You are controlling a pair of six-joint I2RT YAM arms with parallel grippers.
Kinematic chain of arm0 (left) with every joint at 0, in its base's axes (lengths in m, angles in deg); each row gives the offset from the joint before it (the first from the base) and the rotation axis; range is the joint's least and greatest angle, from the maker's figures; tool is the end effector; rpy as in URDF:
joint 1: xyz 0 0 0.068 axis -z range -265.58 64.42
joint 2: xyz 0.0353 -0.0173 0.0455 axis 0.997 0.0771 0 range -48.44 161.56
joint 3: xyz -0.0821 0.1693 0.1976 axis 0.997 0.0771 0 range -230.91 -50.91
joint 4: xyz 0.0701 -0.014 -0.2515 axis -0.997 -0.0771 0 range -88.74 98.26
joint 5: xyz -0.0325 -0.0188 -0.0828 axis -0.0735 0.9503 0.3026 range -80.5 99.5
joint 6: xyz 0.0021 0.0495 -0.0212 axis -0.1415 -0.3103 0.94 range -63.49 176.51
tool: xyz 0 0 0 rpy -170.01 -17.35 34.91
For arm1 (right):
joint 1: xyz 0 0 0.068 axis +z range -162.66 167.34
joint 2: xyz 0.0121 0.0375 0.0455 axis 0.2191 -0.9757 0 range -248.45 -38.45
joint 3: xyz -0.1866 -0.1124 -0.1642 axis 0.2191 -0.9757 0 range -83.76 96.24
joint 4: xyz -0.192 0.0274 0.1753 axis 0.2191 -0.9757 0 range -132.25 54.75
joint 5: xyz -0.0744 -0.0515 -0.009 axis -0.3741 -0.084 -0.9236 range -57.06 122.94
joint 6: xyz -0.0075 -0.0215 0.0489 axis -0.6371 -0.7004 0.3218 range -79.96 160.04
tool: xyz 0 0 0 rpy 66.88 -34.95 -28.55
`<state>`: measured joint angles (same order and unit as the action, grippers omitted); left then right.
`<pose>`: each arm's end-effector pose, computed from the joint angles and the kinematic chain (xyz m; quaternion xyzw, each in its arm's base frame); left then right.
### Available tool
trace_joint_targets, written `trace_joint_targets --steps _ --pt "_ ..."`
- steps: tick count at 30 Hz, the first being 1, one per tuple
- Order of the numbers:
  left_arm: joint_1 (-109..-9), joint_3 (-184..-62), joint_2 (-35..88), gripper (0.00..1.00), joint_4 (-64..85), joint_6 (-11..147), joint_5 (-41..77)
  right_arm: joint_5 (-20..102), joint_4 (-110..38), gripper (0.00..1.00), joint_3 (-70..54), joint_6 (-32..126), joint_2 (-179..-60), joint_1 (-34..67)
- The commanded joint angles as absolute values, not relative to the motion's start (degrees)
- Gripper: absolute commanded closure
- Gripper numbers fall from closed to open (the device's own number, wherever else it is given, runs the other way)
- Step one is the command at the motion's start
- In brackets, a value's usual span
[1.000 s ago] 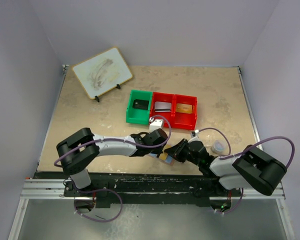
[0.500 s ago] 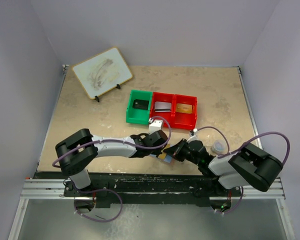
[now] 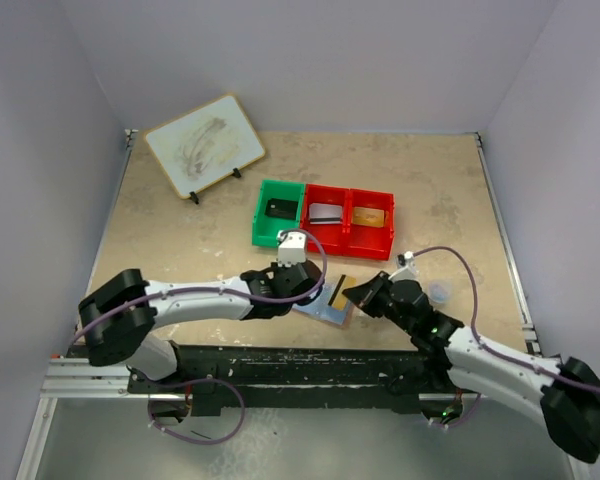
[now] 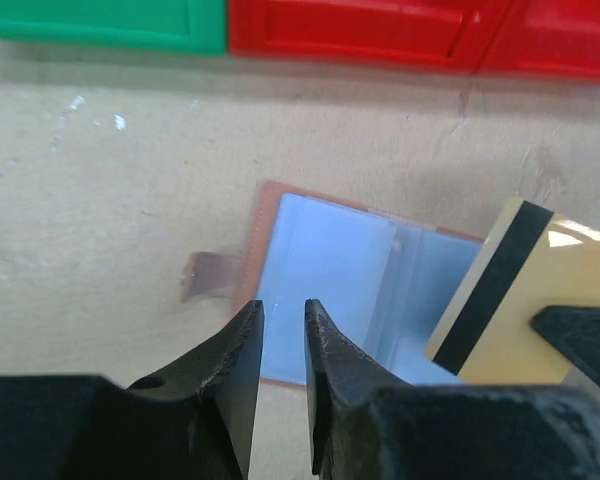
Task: Take the credit cards out of the card holder
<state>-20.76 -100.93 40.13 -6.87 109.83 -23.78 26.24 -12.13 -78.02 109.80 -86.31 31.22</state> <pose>0.1470 -0.2667 0.1881 0.0024 0.9148 -0.1163 0.3868 0.1241 0.1136 0.1537 0.2150 0.7845 0.4591 0.3571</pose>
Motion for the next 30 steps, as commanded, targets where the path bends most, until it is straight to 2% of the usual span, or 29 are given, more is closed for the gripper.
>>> trace_joint_targets --steps 1,4,7,9,13,17,22,30 --pt "-20.36 -99.31 31.46 0.78 -8.45 110.73 -33.01 16.21 -31.70 1.00 -71.31 102.28 -75.67 31.29" --pt "-20.36 -97.42 27.08 0.75 -9.48 110.99 -35.84 10.92 -37.69 1.00 -66.28 94.37 -69.36 31.29" --pt "-21.63 -94.00 23.46 0.51 -9.81 112.39 -37.72 2.48 -41.41 1.00 -61.22 86.96 -67.92 31.29" --pt "-24.39 -92.96 22.67 0.45 -11.80 114.19 -37.40 -2.76 -40.38 1.00 -59.43 82.52 -69.40 31.29" --pt "-25.96 -93.04 20.79 0.30 -16.61 114.85 -39.06 -5.67 -36.30 1.00 -52.45 69.49 -76.59 31.29" --pt "-26.42 -92.58 17.72 0.29 -18.69 114.62 -39.57 -6.89 -30.14 1.00 -46.62 52.10 -86.36 29.63" --pt "-26.60 -92.06 14.50 0.28 -20.99 114.68 -40.07 7.35 -26.85 1.00 -41.03 39.85 -96.82 21.94" --pt "-26.60 -93.28 8.90 0.28 -27.25 114.96 -42.12 20.22 -24.32 1.00 -37.30 19.90 -105.42 19.76"
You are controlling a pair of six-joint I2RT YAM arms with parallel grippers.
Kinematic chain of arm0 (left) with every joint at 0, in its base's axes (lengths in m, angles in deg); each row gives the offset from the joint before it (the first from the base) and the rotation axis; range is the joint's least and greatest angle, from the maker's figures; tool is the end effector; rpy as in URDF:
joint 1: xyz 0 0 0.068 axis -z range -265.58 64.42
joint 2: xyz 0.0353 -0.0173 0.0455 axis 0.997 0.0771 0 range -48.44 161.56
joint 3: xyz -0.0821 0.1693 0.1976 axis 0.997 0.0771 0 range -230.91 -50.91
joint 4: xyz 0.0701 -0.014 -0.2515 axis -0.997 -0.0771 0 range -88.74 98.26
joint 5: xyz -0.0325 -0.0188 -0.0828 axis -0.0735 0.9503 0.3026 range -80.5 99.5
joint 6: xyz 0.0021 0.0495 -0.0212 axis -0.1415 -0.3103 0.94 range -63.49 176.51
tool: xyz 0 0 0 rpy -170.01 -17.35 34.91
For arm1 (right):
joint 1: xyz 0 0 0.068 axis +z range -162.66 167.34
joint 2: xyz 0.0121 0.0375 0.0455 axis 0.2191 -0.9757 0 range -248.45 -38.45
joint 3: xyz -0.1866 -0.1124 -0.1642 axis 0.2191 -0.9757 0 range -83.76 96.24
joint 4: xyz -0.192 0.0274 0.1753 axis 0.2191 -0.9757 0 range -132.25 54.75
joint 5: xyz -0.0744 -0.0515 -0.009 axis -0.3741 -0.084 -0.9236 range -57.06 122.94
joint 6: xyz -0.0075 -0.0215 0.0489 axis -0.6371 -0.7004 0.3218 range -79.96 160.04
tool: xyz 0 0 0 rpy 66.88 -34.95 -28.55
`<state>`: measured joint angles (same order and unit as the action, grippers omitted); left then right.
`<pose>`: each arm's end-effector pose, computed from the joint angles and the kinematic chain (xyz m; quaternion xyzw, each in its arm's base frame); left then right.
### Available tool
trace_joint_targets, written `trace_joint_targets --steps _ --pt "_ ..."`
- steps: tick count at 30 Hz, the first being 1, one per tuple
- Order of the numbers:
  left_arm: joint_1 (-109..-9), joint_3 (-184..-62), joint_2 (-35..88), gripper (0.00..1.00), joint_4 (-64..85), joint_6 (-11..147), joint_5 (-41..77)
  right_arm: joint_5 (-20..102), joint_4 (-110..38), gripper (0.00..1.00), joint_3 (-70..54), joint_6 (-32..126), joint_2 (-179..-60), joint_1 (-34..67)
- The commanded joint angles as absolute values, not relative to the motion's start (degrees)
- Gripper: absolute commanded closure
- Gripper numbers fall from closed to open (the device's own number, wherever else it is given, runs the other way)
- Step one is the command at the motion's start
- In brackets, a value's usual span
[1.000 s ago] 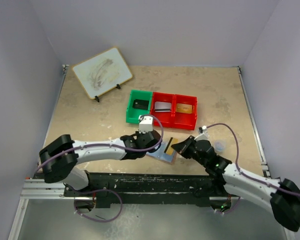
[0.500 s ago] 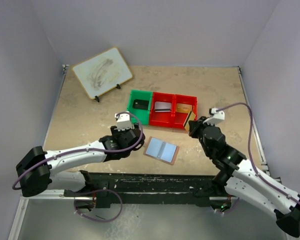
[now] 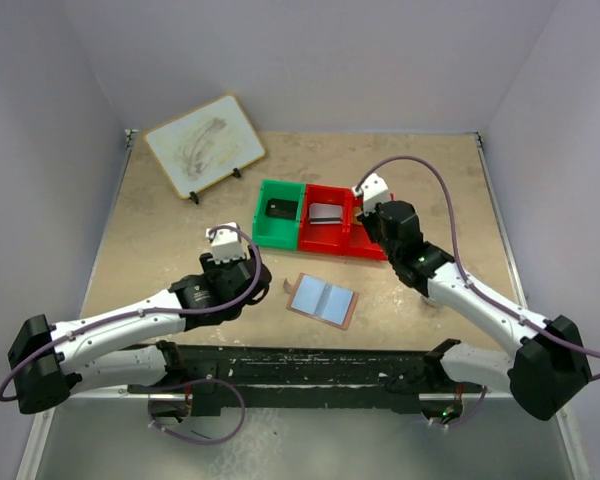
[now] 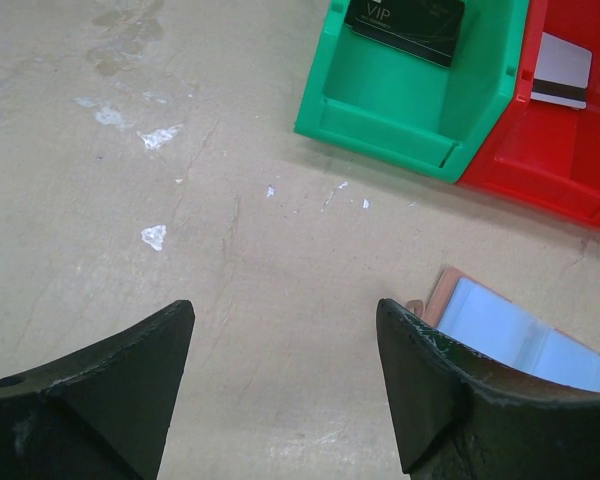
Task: Take the credit cards out of the card holder
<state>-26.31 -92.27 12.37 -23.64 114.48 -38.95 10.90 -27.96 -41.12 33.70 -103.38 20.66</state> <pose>0.1268 -0.1611 0.2428 -0.1260 0.8621 -0.0560 0.4877 0.2253 0.1321 0.2874 -0.1548 0.7720 -0.0081 0.6164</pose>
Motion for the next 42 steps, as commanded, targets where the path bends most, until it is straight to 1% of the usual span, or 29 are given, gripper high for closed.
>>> trace_joint_targets --steps 1,5,9,13,18,21,24,30,34,39,42 --pt "-26.60 -93.49 8.34 0.28 -28.01 115.05 -42.67 21.26 -24.61 1.00 -37.02 17.55 -106.60 19.66" --pt "-26.65 -94.32 7.90 0.25 -29.78 114.26 -43.37 18.33 -23.47 1.00 -36.02 10.34 -112.49 18.47" --pt "-26.69 -95.79 9.88 0.25 -32.80 113.81 -43.55 22.26 -27.00 1.00 -34.10 5.13 -117.02 17.11" --pt "-26.62 -95.82 10.12 0.25 -34.02 113.41 -44.85 21.70 -26.26 1.00 -34.08 0.11 -119.81 15.02" --pt "-26.68 -95.55 8.49 0.25 -33.39 113.45 -44.39 27.62 -30.56 1.00 -30.29 -4.37 -123.50 12.86" --pt "-26.69 -94.86 7.46 0.24 -32.39 113.63 -44.45 28.15 -30.33 1.00 -28.82 -5.38 -126.67 11.73" --pt "-26.71 -95.22 7.17 0.24 -32.91 113.91 -43.92 28.40 -30.19 1.00 -24.73 -5.92 -129.99 10.77" --pt "-26.69 -95.12 5.66 0.24 -34.45 114.58 -43.83 29.83 -35.00 1.00 -19.84 -7.99 -136.05 10.37" --pt "-26.69 -95.12 4.65 0.24 -35.21 114.36 -44.29 28.56 -34.20 1.00 -19.66 -9.03 -137.33 10.36" --pt "-26.70 -95.19 4.42 0.24 -35.04 114.07 -44.48 29.94 -34.42 0.97 -19.20 -8.87 -137.35 10.29" --pt "-26.70 -95.44 4.94 0.24 -34.80 113.78 -44.14 27.95 -33.02 0.97 -20.00 -10.15 -139.02 10.26"
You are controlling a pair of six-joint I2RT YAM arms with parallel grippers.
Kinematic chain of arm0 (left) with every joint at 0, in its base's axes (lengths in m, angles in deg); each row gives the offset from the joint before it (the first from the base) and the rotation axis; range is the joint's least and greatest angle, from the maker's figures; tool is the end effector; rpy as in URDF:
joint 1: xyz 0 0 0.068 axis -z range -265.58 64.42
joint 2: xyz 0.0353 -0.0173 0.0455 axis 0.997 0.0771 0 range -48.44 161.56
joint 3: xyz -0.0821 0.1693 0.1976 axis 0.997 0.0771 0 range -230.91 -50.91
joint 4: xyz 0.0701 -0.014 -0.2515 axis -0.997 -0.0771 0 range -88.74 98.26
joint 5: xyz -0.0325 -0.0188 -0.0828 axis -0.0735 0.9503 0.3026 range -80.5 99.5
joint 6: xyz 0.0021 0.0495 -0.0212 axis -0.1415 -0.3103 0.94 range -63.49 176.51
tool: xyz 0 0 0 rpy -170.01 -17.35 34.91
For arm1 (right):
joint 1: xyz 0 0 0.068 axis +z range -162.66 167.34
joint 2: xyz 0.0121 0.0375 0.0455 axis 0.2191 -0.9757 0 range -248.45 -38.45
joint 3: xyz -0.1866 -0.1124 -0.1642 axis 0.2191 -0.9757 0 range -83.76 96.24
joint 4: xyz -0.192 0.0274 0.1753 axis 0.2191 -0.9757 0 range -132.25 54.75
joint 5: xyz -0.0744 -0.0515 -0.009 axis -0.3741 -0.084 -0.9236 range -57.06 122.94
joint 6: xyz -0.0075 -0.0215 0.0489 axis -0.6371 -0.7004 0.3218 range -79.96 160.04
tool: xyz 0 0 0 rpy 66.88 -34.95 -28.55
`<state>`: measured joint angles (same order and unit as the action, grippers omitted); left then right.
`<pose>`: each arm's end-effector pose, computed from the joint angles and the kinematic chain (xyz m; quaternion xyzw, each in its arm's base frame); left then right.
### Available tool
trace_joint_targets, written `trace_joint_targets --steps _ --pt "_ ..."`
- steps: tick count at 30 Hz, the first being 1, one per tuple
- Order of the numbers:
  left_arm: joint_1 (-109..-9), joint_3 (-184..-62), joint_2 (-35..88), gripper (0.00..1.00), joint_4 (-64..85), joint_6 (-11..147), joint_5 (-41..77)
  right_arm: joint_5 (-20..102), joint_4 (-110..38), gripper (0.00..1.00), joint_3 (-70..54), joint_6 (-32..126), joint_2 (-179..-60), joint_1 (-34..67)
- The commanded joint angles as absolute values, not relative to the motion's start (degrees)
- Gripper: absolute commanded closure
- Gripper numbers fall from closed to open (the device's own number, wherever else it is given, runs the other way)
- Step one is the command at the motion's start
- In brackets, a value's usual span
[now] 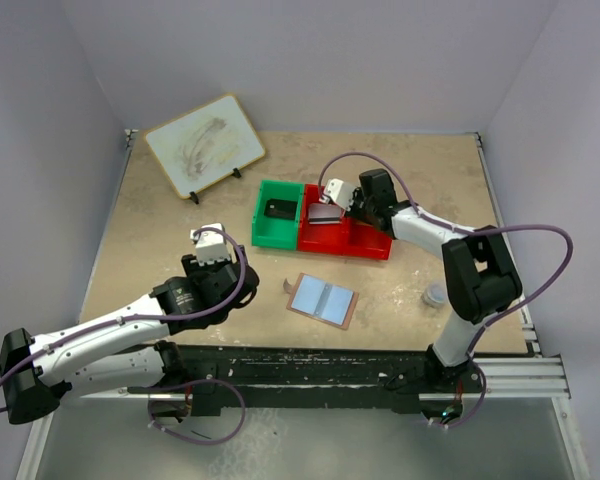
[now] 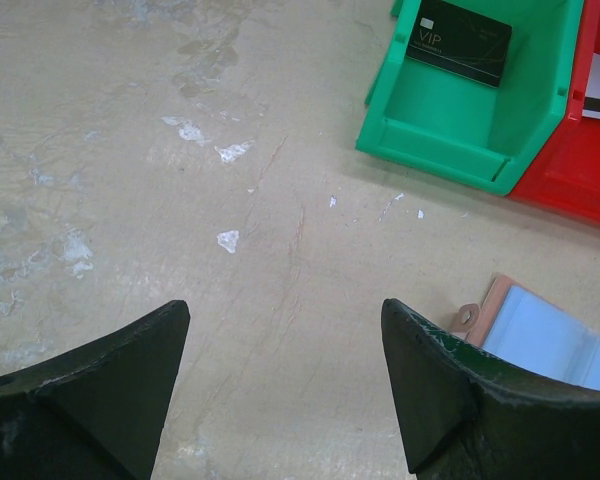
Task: Take the credit cards out of the card holder
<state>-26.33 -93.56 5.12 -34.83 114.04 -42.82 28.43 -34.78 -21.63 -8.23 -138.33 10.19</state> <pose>0.1119 -0.1329 0.2610 -0.1234 0.8556 -0.0164 0.5024 0.3538 0.1460 0.2046 -0.5065 0.7385 -0.1320 0.4250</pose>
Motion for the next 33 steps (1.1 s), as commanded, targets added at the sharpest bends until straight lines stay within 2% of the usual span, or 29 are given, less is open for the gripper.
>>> trace_joint_targets --steps 1,10,23,26,33 --pt "-26.69 -95.47 5.09 0.24 -34.87 113.74 -43.99 27.29 -32.73 0.97 -20.15 -10.52 -139.68 10.28" --pt "-26.69 -95.19 4.84 0.24 -34.73 113.67 -43.68 24.14 -29.14 0.96 -21.67 -12.07 -140.77 10.28" --pt "-26.69 -95.38 4.04 0.24 -35.59 114.16 -44.44 28.35 -36.24 0.87 -18.34 -7.23 -142.10 10.28" --pt "-26.69 -95.30 3.95 0.24 -35.59 114.03 -44.18 29.09 -38.13 0.74 -18.06 -6.80 -142.21 10.24" --pt "-26.69 -95.40 4.03 0.24 -35.60 113.91 -43.50 27.93 -36.65 0.73 -20.28 -6.12 -140.95 10.28"
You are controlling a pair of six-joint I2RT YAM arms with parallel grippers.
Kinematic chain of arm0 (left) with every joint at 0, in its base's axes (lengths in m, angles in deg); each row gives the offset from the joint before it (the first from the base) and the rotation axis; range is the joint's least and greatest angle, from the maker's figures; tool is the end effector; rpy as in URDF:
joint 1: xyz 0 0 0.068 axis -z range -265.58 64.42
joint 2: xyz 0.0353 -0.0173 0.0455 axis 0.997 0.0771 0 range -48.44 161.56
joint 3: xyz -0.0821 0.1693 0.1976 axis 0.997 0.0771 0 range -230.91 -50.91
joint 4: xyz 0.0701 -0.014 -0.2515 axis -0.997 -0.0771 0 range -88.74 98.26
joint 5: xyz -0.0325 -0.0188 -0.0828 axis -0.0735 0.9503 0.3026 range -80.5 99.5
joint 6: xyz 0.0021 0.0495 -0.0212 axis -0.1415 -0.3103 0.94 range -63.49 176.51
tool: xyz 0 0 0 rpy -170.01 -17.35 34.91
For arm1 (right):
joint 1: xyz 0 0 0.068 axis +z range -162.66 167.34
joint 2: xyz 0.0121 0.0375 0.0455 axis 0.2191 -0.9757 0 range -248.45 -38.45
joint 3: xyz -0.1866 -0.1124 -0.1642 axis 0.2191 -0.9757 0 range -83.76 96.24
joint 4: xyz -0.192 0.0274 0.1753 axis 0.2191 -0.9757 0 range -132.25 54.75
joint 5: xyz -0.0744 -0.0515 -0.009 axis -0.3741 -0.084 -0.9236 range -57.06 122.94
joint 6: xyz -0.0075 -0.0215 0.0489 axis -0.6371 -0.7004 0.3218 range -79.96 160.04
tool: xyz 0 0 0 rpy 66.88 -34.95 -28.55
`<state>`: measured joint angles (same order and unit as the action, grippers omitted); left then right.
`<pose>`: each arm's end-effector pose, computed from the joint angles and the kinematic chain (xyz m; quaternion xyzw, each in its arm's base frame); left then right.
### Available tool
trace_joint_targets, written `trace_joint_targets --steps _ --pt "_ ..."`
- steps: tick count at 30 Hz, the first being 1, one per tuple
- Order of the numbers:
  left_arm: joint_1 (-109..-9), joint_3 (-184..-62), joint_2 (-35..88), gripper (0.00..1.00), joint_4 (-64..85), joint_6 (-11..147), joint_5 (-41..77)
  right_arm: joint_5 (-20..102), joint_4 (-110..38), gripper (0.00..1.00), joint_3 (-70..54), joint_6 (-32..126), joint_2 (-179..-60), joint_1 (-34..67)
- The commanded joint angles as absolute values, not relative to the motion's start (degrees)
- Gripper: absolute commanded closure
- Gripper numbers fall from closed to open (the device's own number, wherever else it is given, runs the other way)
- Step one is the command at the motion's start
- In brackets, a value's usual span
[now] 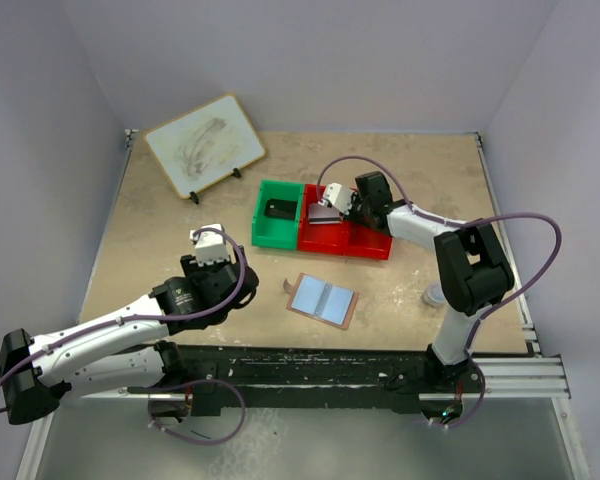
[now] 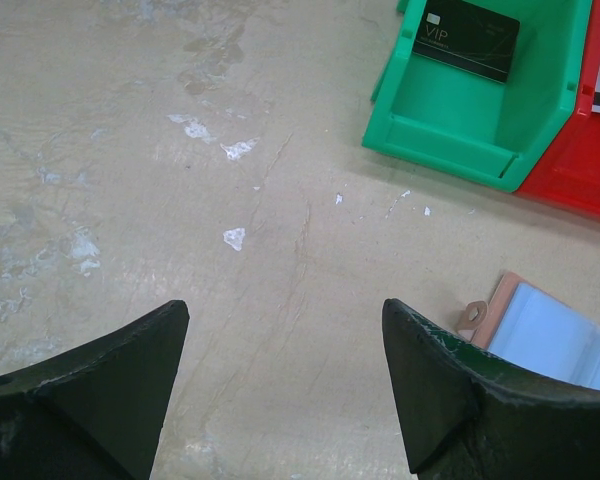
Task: Take the credit cards out of the card holder
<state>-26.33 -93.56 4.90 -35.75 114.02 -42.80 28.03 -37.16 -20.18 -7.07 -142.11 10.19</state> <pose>0.1110 -0.1313 0.2607 -0.1206 0.8574 -0.0115 0.5003 0.3603 0.1485 0.1849 -0.5090 0.7578 -0.1237 0.3891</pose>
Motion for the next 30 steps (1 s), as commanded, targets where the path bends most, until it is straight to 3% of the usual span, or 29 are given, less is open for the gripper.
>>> trace_joint_targets --steps 1,7,18,30 --pt "-26.69 -95.36 4.03 0.24 -35.59 113.87 -43.46 27.25 -36.58 0.73 -20.42 -6.12 -140.94 10.23" --pt "-26.69 -95.25 4.51 0.24 -35.29 113.77 -43.11 27.01 -36.54 0.68 -21.47 -5.71 -140.17 10.22" --pt "-26.70 -95.79 5.09 0.23 -35.55 113.49 -42.54 24.16 -35.33 0.67 -20.26 -1.32 -136.71 10.28" --pt "-27.31 -99.15 6.06 0.19 -38.17 114.24 -49.36 26.32 -13.82 0.51 -36.72 24.42 -101.66 10.28"
